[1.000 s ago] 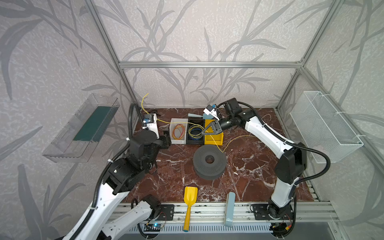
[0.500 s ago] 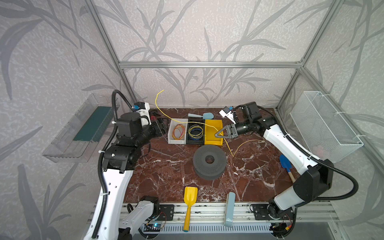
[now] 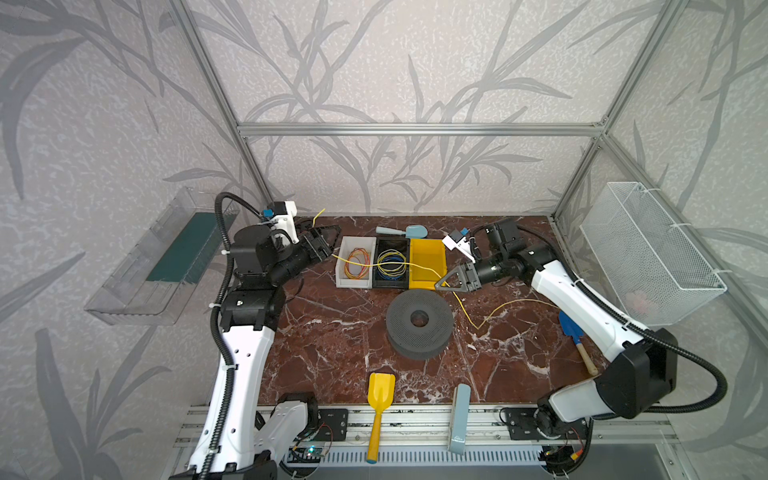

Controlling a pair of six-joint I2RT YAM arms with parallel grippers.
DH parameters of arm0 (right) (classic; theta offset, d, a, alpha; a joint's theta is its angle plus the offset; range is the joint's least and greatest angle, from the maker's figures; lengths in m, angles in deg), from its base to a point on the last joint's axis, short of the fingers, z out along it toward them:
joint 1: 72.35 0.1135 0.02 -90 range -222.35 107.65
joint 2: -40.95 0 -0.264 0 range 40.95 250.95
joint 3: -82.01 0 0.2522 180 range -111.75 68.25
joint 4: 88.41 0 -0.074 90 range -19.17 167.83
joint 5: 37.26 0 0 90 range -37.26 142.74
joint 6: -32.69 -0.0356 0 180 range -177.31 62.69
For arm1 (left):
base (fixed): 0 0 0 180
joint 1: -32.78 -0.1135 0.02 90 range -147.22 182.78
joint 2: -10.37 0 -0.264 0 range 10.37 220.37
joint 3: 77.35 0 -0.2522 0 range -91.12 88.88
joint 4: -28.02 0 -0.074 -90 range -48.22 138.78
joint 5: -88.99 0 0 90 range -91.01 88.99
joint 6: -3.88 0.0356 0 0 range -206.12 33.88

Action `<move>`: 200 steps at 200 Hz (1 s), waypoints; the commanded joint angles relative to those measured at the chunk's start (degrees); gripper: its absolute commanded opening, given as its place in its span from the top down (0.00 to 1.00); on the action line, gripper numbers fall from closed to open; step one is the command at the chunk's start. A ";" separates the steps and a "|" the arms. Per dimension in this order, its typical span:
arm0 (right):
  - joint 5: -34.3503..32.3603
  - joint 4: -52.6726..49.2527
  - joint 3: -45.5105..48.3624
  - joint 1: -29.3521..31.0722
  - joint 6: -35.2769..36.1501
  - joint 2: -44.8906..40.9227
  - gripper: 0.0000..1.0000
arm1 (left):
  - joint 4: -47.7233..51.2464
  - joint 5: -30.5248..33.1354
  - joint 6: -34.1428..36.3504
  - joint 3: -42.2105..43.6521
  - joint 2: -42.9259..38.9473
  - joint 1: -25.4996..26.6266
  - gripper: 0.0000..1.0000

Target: Wrap the cables

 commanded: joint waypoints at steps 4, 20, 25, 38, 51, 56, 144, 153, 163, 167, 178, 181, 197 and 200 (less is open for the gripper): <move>-0.59 -1.83 1.05 -0.22 1.58 -1.79 1.00 | -5.19 -3.25 -1.88 0.03 0.75 -1.29 0.50; -1.41 -3.22 0.76 -0.21 2.60 -1.06 1.00 | -5.92 -3.70 -2.37 -0.18 1.47 -1.78 0.62; -1.63 -3.44 0.67 -0.19 2.85 -0.85 1.00 | -6.39 -3.88 -2.68 -0.09 1.56 -1.86 0.66; -2.81 -4.69 0.13 -0.19 3.92 -0.05 1.00 | -7.16 -4.13 -3.10 -0.08 1.65 -2.18 0.73; -4.01 -5.36 -0.21 -0.22 4.47 0.77 1.00 | -7.26 -4.20 -3.28 -0.18 1.59 -2.49 0.79; -4.52 -5.71 -0.30 -0.13 4.68 1.09 1.00 | -7.29 -4.26 -3.35 -0.17 1.56 -2.63 0.81; -24.84 -3.34 4.09 -0.08 5.04 3.34 1.00 | -21.04 6.66 -17.81 8.53 -4.34 -4.16 1.00; -27.70 -2.93 4.47 -0.11 4.77 3.68 1.00 | -25.09 10.69 -20.83 11.37 -6.20 -4.19 1.00; -29.41 -2.77 4.31 -0.06 4.72 4.27 1.00 | -27.28 14.66 -22.29 13.02 -7.75 -4.19 1.00; -29.83 -2.85 4.15 -0.08 4.84 4.53 1.00 | -27.23 15.65 -22.35 13.10 -8.20 -4.16 1.00; -30.60 -3.52 3.21 0.08 5.14 5.01 1.00 | -26.15 16.77 -21.14 11.98 -8.41 -4.09 1.00; -30.84 -3.93 2.70 0.20 5.53 5.17 1.00 | -25.84 16.29 -20.61 11.48 -8.19 -4.03 1.00; -35.13 -6.94 -0.37 1.88 7.81 5.17 1.00 | -24.46 12.01 -18.86 9.34 -6.43 -3.67 1.00; -36.05 -7.34 -0.84 2.33 8.16 5.06 1.00 | -23.83 11.48 -18.93 9.16 -6.22 -3.48 1.00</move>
